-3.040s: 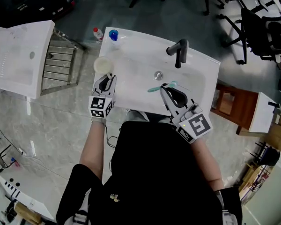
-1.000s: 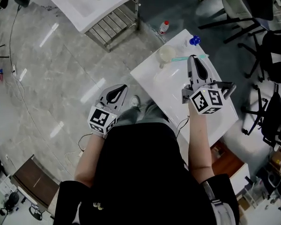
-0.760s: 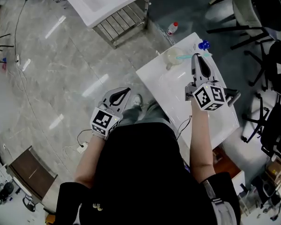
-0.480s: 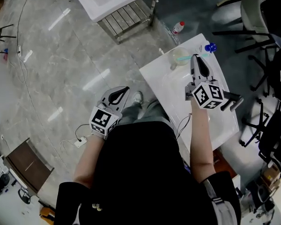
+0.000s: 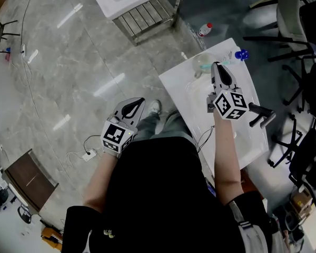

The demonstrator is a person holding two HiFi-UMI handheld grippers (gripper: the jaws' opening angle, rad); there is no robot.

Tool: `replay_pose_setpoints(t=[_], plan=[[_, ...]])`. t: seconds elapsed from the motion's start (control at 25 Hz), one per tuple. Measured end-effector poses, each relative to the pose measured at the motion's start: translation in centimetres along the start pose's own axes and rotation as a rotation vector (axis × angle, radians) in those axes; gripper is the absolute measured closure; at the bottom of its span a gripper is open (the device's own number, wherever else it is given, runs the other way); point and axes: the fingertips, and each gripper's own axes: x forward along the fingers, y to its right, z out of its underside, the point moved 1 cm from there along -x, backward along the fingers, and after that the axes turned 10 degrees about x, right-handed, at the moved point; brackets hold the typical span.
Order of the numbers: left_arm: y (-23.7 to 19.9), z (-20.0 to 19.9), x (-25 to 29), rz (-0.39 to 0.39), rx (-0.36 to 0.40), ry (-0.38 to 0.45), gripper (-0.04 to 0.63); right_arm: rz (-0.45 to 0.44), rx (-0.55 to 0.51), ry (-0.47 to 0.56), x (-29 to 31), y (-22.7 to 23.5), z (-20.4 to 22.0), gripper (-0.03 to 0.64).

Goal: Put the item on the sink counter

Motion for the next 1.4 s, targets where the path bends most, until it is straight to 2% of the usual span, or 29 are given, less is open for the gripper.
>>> replay_pose_setpoints(t=[0.44,1.24,1.28,1.4], plan=[[-0.1,0.8,-0.2,-0.028,-0.015,-0.011,0.572,0.027,0.006,-0.020,0.5,1.2,1.0,0.568],[0.3,0.7,-0.3,-0.028,-0.008,-0.005,0.572,0.079,-0.018,-0.028,0.7,2.6,1.1,0.565],[0.4,0.8,-0.3,-0.028,-0.008,-0.005,0.572,0.081,-0.019,-0.030,0.7,2.6,1.2,0.560],[0.4,0.8,-0.5,-0.031,-0.005,-0.004,0.572,0.086,-0.015,-0.042,0.8,2.7,1.4,0.490]])
